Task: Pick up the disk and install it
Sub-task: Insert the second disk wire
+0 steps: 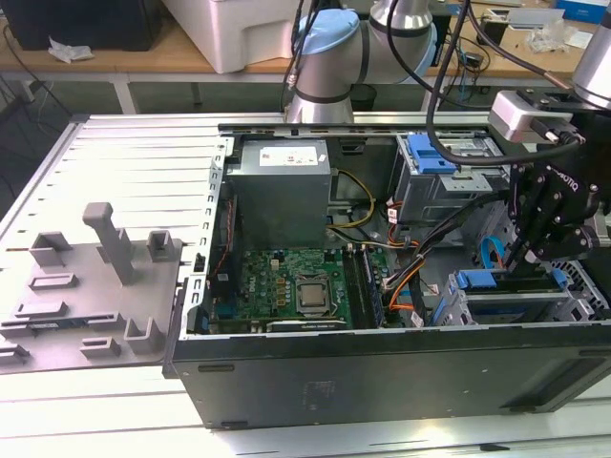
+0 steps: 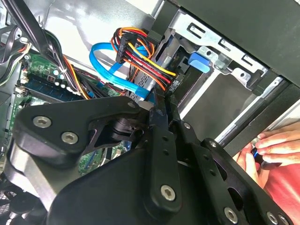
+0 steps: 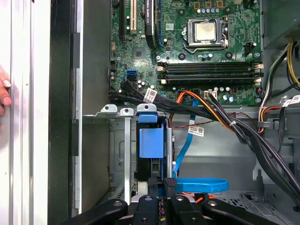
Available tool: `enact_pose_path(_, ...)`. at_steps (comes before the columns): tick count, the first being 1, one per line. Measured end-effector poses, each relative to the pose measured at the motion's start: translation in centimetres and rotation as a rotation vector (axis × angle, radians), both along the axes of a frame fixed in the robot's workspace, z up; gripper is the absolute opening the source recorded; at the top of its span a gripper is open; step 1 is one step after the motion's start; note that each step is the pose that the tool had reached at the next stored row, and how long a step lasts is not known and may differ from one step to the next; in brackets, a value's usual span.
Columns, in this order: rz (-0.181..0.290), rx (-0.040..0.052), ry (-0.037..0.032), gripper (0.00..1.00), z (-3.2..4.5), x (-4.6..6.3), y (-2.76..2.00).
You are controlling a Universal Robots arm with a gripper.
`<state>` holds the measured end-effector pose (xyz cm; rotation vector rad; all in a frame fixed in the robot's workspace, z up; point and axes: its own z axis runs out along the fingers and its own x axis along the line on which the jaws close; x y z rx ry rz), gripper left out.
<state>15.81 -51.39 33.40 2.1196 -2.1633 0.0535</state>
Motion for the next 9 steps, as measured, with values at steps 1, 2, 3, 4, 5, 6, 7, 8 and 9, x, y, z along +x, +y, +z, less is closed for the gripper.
enact_pose_path(1, 0.0, 0.0001, 0.0, 0.16, -0.01, 0.0, 0.0)
enact_pose_path(2, 0.0, 0.0001, 0.0, 0.16, -0.01, 0.0, 0.0)
enact_pose_path(3, 0.0, 0.0, 0.0, 0.16, -0.01, 0.0, 0.0)
enact_pose_path(4, 0.0, 0.0, 0.0, 0.16, -0.02, 0.0, 0.0)
enact_pose_path(5, 0.0, 0.0001, 0.0, 0.16, -0.03, 0.0, 0.0)
enact_pose_path(6, 0.0, 0.0002, 0.0, 0.16, -0.03, 0.0, 0.0)
enact_pose_path(7, 0.0, 0.0, 0.0, 0.16, -0.03, 0.0, 0.0)
enact_pose_path(8, 0.0, 0.0, 0.0, 0.16, -0.03, 0.0, 0.0)
enact_pose_path(9, 0.0, 0.0002, 0.0, 0.16, -0.05, 0.0, 0.0)
